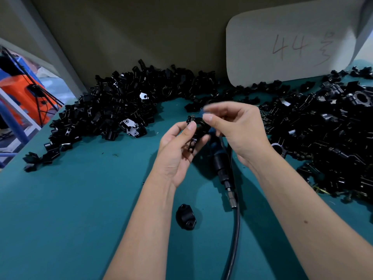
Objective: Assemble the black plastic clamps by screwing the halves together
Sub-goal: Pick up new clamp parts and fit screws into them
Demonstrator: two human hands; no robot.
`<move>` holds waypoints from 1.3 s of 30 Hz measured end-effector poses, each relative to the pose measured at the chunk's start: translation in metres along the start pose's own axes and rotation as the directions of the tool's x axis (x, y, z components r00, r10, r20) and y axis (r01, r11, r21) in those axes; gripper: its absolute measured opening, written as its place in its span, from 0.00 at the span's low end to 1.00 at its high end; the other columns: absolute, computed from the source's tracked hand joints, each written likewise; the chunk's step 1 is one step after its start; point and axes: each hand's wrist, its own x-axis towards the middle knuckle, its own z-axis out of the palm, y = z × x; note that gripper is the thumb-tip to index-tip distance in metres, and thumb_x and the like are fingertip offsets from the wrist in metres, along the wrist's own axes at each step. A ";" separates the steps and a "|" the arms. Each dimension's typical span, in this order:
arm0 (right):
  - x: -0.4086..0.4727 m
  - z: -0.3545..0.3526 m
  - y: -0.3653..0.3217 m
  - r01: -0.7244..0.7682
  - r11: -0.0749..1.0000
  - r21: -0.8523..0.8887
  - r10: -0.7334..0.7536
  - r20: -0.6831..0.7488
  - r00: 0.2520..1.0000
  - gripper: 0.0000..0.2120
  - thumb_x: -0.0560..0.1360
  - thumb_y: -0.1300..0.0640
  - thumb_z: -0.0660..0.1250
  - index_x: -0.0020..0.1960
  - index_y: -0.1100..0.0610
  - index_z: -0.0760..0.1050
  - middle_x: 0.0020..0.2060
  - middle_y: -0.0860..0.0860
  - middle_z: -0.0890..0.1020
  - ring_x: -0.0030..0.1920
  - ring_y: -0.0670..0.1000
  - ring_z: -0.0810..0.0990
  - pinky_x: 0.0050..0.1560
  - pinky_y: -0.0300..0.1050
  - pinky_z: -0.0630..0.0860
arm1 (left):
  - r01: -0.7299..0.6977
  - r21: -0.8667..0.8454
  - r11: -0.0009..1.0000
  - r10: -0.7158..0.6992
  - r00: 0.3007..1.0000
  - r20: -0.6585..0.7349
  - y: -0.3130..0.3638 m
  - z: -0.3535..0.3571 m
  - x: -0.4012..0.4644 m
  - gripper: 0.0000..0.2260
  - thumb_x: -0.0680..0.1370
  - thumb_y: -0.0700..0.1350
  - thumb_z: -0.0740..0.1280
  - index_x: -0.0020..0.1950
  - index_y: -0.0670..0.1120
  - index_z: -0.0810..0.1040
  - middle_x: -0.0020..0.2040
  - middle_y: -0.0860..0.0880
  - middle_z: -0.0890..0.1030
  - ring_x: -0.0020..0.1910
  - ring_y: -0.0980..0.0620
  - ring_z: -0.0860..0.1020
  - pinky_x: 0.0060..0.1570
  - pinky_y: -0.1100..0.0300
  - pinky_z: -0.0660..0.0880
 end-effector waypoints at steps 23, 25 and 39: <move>-0.003 0.000 -0.007 0.197 0.761 -0.618 -0.143 0.137 0.980 0.29 0.85 0.48 0.64 0.29 0.56 0.58 0.23 0.46 0.61 0.27 0.47 0.60 0.29 0.40 0.58 | -0.023 0.087 0.996 0.017 0.997 0.073 0.005 0.000 -0.001 0.08 0.72 0.39 0.75 0.48 0.43 0.80 0.48 0.42 0.81 0.50 0.45 0.81 0.51 0.53 0.83; -0.004 0.000 -0.007 0.224 0.707 -0.671 -0.139 0.178 0.974 0.28 0.85 0.50 0.62 0.29 0.54 0.59 0.23 0.45 0.62 0.26 0.48 0.62 0.29 0.41 0.58 | 0.019 0.096 0.995 -0.024 0.998 0.051 0.007 0.000 -0.002 0.07 0.72 0.41 0.76 0.47 0.43 0.81 0.48 0.44 0.81 0.49 0.47 0.80 0.47 0.58 0.82; 0.003 -0.009 -0.020 0.291 0.763 -0.578 -0.078 0.364 0.928 0.07 0.82 0.57 0.69 0.44 0.52 0.79 0.34 0.38 0.79 0.36 0.39 0.76 0.40 0.29 0.68 | 0.149 -0.087 0.985 -0.156 0.985 -0.076 0.018 -0.006 -0.006 0.05 0.71 0.45 0.75 0.38 0.44 0.88 0.41 0.44 0.86 0.37 0.50 0.84 0.35 0.67 0.80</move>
